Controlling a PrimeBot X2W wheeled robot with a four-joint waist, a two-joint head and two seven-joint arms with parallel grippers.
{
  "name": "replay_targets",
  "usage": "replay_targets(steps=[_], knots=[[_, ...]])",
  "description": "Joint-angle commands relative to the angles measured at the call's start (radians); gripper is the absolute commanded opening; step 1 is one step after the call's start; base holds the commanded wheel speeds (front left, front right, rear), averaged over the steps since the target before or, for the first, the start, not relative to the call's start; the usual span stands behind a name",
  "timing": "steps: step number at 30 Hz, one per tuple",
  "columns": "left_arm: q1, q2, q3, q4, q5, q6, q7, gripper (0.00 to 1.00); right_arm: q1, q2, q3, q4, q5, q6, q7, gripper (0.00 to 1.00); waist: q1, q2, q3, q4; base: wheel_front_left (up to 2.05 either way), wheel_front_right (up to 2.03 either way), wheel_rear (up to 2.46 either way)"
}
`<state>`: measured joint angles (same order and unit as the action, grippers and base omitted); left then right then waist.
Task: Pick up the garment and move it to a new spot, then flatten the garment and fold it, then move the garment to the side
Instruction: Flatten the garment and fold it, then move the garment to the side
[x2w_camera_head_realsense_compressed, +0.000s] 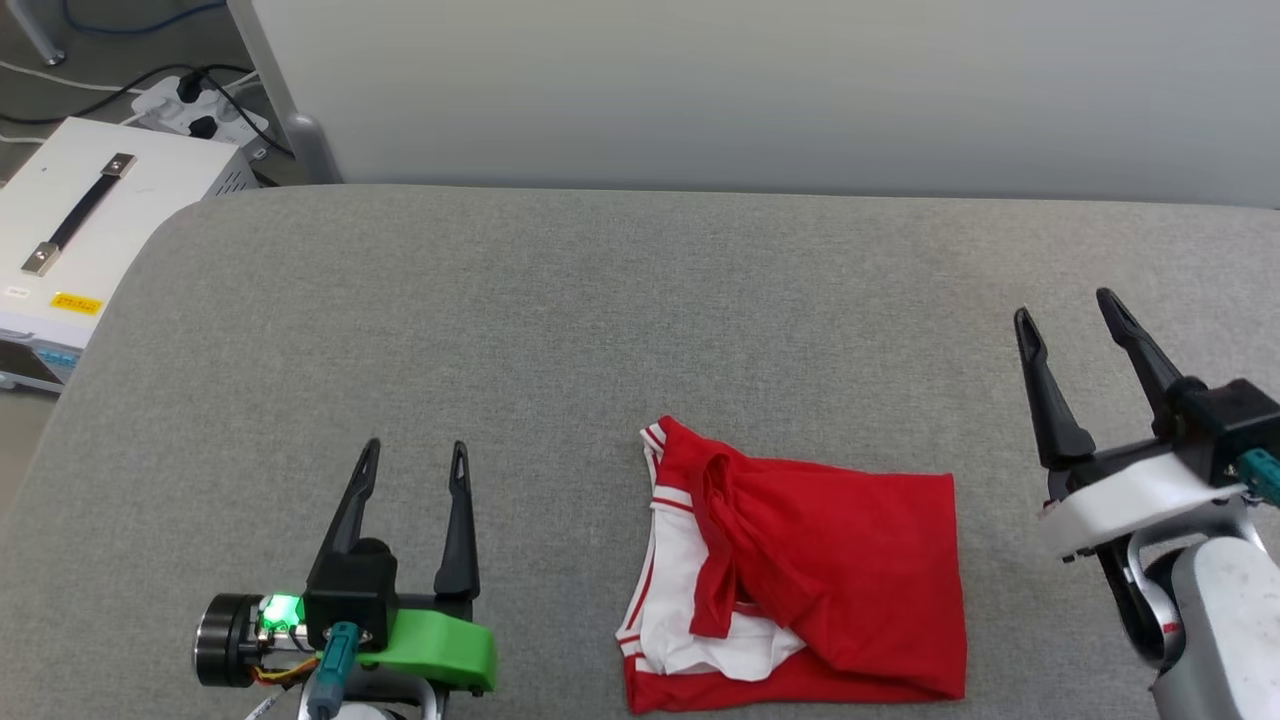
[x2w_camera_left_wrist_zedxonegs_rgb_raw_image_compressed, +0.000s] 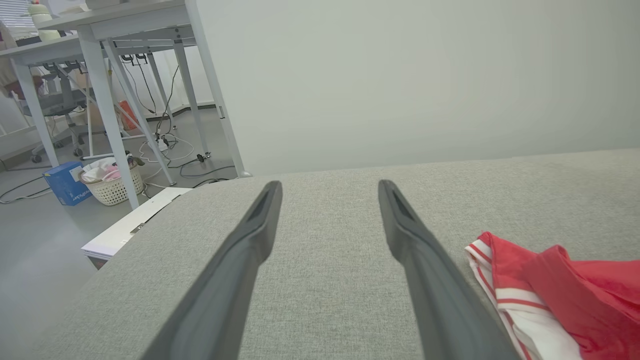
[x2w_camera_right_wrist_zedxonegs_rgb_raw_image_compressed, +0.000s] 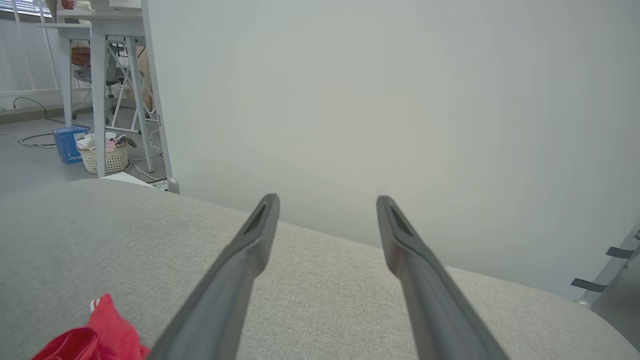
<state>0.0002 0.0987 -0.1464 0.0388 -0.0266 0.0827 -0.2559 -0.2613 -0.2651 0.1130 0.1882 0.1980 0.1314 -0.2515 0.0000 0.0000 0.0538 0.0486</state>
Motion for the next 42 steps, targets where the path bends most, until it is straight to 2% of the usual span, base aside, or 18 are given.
replay_targets(steps=[1,9,18,27,35,39,42], knots=[[0.018,0.007,0.004,-0.007,0.007,-0.003,-0.006,1.00,0.036,0.021,-0.024,-0.026,-0.029,-0.001,-0.008,1.00,0.0000,0.0000,-0.005,-0.005,0.00,0.00,0.00],[0.035,0.007,0.000,-0.009,0.003,-0.010,-0.006,1.00,0.206,0.135,-0.119,-0.153,-0.097,-0.001,-0.010,1.00,0.0000,0.0000,-0.025,-0.006,0.00,0.00,0.00],[0.060,0.009,0.002,-0.002,-0.005,-0.022,-0.006,1.00,0.330,0.177,-0.138,-0.183,-0.105,-0.001,-0.010,1.00,0.0000,0.0000,-0.050,-0.001,0.00,0.00,0.00],[0.074,0.011,0.004,0.008,-0.004,-0.028,-0.006,1.00,0.370,0.188,-0.132,-0.178,-0.122,-0.001,-0.010,1.00,0.0000,0.0000,-0.060,-0.001,0.00,0.00,0.00],[0.072,0.013,0.008,0.009,-0.003,-0.030,-0.006,1.00,0.346,0.189,-0.133,-0.177,-0.129,-0.001,-0.010,1.00,0.0000,0.0000,-0.053,-0.001,0.00,0.00,0.00],[0.069,0.012,0.009,0.007,-0.002,-0.028,-0.006,1.00,0.291,0.163,-0.148,-0.192,-0.126,-0.001,-0.010,1.00,0.0000,0.0000,-0.044,-0.003,0.00,0.00,0.00],[0.062,0.011,0.008,0.007,-0.001,-0.029,-0.006,1.00,0.217,0.110,-0.155,-0.203,-0.112,-0.001,-0.010,1.00,0.0000,0.0000,-0.034,-0.002,0.00,0.00,0.00]])
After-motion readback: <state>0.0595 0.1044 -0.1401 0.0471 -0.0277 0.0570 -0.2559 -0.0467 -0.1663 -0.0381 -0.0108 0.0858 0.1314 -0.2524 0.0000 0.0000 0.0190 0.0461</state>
